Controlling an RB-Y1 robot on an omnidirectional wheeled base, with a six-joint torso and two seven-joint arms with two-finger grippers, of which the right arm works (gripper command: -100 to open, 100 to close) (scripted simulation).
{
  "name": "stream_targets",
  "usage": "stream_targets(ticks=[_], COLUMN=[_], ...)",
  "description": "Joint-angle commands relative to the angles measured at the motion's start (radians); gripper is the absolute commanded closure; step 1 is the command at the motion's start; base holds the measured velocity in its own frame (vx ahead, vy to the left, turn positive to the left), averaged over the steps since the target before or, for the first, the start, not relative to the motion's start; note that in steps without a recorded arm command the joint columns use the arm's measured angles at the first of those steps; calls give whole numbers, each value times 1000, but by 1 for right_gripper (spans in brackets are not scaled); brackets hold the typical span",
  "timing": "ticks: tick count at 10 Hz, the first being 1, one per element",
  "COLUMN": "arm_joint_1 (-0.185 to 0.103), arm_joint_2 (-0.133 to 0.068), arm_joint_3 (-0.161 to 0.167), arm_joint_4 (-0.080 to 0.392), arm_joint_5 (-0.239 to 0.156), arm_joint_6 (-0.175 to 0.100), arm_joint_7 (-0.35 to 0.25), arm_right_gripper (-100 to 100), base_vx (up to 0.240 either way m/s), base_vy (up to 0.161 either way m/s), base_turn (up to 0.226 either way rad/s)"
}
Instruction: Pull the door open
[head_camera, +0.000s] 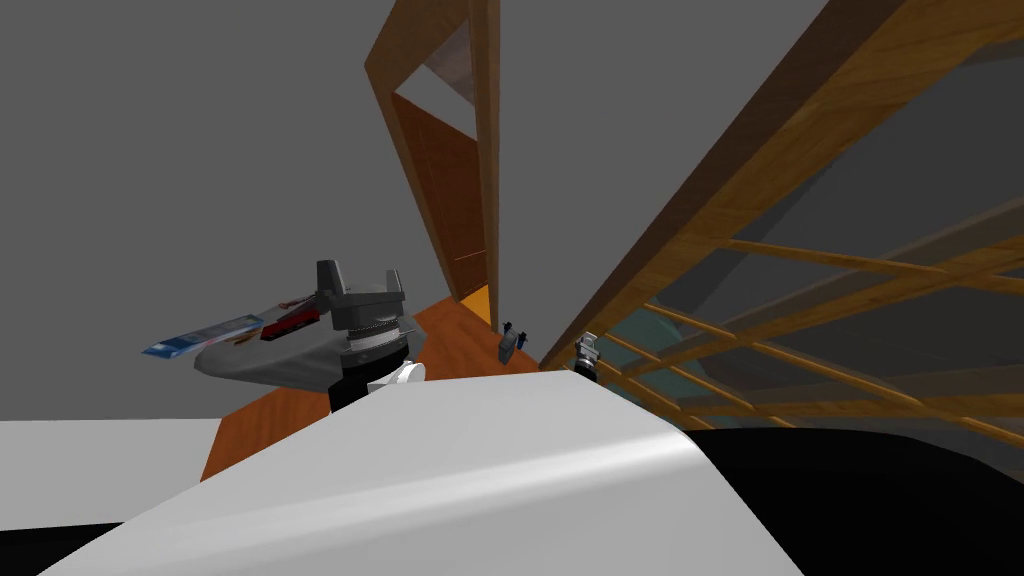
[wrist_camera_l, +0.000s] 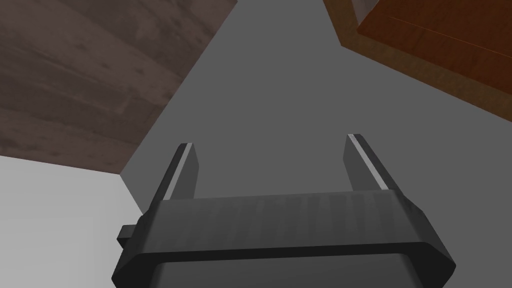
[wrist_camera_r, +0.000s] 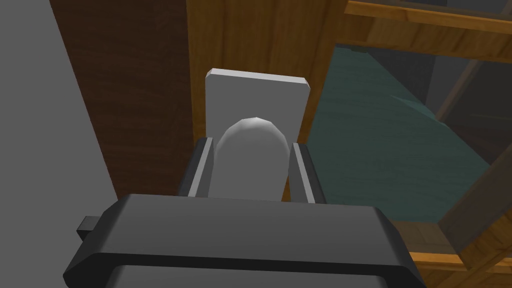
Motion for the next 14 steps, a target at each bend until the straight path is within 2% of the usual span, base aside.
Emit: stream_targets(ticks=[1,5,6,7,14], arm_joint_1=[30,56,51,56,68], arm_joint_2=[4,0,0,0,-3], arm_joint_3=[-11,-14,-14,-14,-10], arm_joint_4=[-19,-10,3,-10,-8], arm_joint_5=[-6,-7,-7,-7,-4], arm_joint_6=[20,22,22,22,25], arm_joint_7=[7,1,1,1,-5], arm_right_gripper=[100,100,100,100,100], base_vx=[-148,-174,-111,-46,-57], base_vy=[63,39,42,21,14], base_turn=[-32,-46,-18,2,-9])
